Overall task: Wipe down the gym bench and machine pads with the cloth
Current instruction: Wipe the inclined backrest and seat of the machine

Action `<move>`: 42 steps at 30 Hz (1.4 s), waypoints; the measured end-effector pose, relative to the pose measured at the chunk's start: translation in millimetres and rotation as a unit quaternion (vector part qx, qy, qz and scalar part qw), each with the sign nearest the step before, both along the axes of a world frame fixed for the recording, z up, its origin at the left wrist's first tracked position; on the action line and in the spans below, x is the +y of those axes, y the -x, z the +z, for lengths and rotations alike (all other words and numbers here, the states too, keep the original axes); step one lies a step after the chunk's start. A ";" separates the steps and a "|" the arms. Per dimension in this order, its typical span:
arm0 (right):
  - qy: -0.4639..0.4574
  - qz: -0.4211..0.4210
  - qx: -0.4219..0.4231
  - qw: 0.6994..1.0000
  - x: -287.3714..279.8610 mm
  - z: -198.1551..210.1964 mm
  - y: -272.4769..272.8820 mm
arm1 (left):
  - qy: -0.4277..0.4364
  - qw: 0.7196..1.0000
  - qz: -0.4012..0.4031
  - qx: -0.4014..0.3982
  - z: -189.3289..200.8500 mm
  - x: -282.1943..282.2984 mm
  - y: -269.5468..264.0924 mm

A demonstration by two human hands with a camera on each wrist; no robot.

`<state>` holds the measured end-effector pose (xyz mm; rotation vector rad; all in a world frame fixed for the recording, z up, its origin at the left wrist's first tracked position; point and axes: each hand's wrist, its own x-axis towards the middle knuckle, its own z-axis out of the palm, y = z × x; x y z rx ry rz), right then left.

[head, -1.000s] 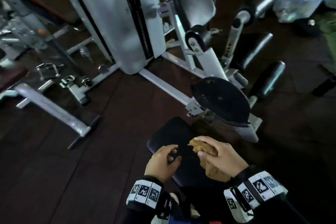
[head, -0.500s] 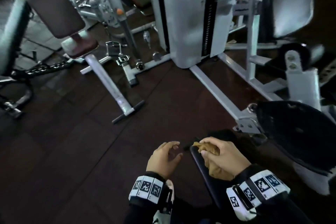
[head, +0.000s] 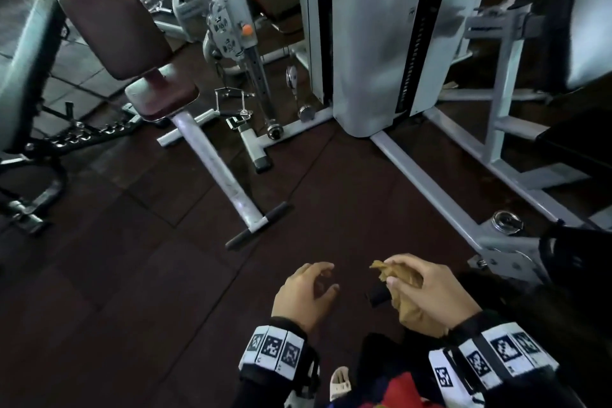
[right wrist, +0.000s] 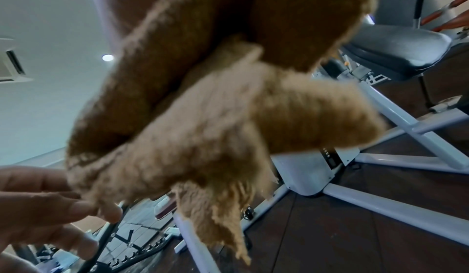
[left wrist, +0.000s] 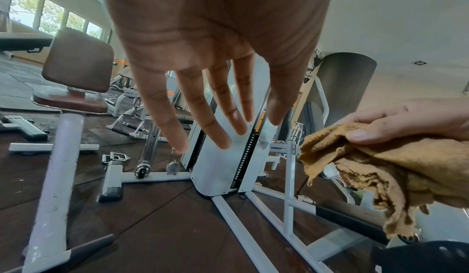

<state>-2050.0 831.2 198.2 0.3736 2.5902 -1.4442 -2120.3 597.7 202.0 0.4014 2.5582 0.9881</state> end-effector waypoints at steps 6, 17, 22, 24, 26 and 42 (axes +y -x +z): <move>0.005 -0.024 -0.010 1.000 16.8 -3.9 57.4 | -0.005 0.999 -0.033 -0.019 -6.0 26.1 69.3; -0.015 -0.073 -0.003 0.997 104.1 0.3 218.8 | -0.003 0.993 -0.114 -0.006 -12.5 125.3 249.3; -0.045 -0.091 -0.009 0.995 154.3 12.1 275.6 | 0.014 0.985 -0.173 0.009 -3.3 188.4 316.4; -0.051 -0.109 -0.003 0.993 169.7 15.2 288.9 | 0.005 0.983 -0.181 0.005 -1.0 209.5 336.9; -0.054 -0.139 0.004 0.989 185.0 16.6 298.2 | 0.000 0.981 -0.195 0.005 0.8 229.1 356.2; -0.029 -0.376 0.018 0.926 292.1 20.7 393.8 | -0.033 0.912 -0.409 -0.019 3.8 424.5 535.1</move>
